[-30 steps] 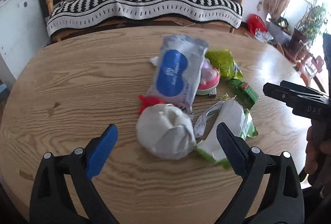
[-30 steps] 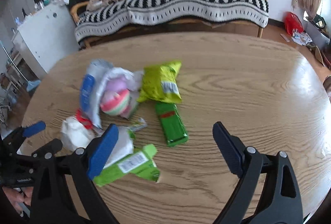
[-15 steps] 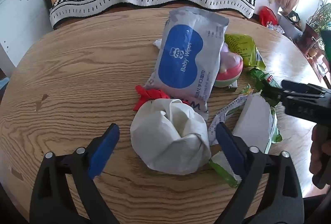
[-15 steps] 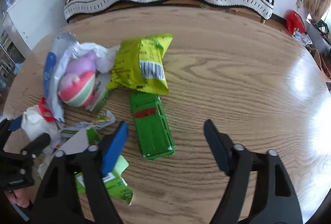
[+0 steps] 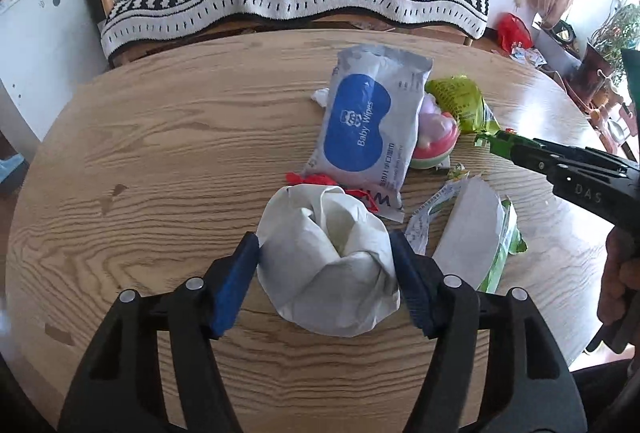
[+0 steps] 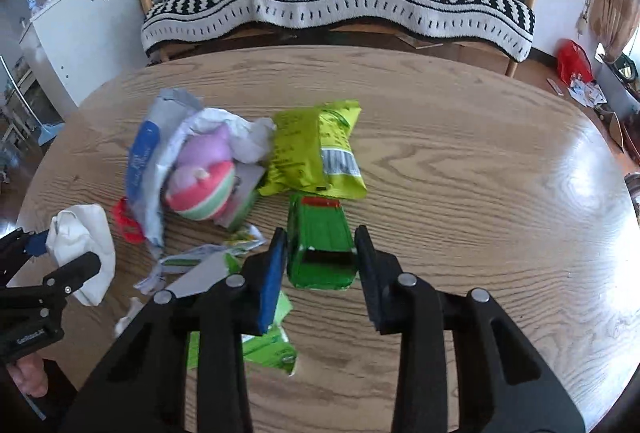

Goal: Collect trash
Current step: 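Carry the tissue bundle and green car over the black bin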

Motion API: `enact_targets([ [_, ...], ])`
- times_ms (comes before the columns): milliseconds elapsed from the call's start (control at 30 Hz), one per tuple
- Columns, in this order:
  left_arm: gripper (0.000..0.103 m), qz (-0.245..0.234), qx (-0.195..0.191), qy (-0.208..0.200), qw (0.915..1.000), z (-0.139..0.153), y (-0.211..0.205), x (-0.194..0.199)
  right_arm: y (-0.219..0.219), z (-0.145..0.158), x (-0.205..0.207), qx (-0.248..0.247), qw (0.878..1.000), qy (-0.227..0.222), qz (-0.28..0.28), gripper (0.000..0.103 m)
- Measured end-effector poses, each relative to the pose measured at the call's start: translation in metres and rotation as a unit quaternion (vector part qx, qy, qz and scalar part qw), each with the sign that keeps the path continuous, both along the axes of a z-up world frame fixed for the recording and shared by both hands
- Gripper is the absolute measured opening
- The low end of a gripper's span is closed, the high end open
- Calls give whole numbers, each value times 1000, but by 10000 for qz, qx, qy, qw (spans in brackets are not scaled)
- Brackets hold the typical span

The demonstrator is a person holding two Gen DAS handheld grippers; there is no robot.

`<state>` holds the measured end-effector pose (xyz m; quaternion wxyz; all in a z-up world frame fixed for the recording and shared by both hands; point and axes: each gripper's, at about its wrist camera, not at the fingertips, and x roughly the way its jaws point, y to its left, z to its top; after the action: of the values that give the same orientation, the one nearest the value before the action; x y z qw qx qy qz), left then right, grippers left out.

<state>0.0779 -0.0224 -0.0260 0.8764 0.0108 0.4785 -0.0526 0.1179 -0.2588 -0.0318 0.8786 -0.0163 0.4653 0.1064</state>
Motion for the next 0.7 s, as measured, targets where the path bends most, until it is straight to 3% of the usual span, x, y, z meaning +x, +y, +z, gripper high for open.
enact_targets([
  [433, 65, -9, 102, -113, 9999, 9, -6, -5, -7, 16, -12, 137, 9998, -156, -50, 35],
  [700, 65, -412, -74, -410, 9983, 49, -51, -22, -80, 71, -68, 563, 9951, -607, -537, 35],
])
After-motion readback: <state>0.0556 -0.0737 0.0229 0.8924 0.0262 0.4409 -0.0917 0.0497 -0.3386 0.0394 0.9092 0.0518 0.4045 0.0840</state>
